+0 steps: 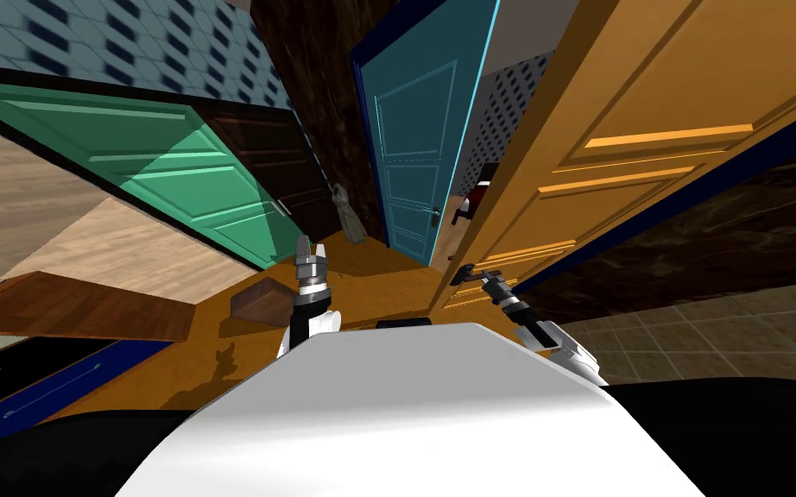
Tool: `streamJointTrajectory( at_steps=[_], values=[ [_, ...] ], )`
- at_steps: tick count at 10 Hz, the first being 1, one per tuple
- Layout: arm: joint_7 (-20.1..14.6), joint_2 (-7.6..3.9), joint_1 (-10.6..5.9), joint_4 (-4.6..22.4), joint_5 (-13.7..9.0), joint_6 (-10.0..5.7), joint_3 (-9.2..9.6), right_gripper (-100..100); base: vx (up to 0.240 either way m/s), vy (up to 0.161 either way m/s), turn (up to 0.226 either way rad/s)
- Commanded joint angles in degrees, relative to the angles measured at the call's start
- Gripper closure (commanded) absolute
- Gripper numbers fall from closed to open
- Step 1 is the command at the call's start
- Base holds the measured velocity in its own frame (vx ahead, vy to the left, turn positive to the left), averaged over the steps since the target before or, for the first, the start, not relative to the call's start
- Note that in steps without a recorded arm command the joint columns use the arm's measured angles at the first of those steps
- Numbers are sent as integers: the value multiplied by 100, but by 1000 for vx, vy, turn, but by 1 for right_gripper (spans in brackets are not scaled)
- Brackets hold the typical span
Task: Pull the door open
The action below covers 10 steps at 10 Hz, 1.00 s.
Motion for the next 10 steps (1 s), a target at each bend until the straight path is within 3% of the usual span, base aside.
streamJointTrajectory(
  at_steps=[1,10],
  values=[
    [0,0,0,0,0,0,0,100,-100,-49,33],
    [-177,-193,95,357,86,-685,13,100,-208,-87,157]
  ],
)
